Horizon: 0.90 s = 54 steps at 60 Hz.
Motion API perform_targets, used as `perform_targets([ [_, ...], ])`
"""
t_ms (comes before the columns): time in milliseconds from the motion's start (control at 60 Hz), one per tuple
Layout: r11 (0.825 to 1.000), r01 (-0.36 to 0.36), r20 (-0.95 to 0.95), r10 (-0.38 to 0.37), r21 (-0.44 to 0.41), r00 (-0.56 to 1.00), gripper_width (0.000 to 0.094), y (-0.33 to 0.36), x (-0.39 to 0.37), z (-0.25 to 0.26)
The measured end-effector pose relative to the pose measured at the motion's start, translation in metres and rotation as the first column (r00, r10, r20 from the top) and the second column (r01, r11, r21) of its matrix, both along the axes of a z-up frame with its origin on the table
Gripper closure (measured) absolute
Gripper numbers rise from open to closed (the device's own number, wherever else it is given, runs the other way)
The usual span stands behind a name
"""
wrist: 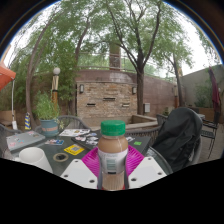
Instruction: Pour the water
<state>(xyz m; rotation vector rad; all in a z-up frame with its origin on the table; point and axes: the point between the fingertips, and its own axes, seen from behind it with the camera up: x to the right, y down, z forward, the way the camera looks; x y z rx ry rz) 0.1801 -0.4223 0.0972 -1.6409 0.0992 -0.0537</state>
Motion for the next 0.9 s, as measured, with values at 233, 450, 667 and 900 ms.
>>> perform_targets([
  [233, 0.996, -0.017, -0.004, 0.017, -0.084, 1.000, 0.0335, -0.068, -0.018, -0.005],
  [450, 0.986, -0.084, -0.007, 0.084, -0.142, 0.996, 0.0100, -0.172, -0.050, 0.012],
  [667, 0.985, -0.087, 0.069, 0.098, -0.149, 0.993, 0.0098, -0.335, -0.068, 0.030],
  [900, 0.954, -0.260, -0.020, 0.260, -0.148, 0.965, 0.0103, -0.502, -0.113, 0.028],
])
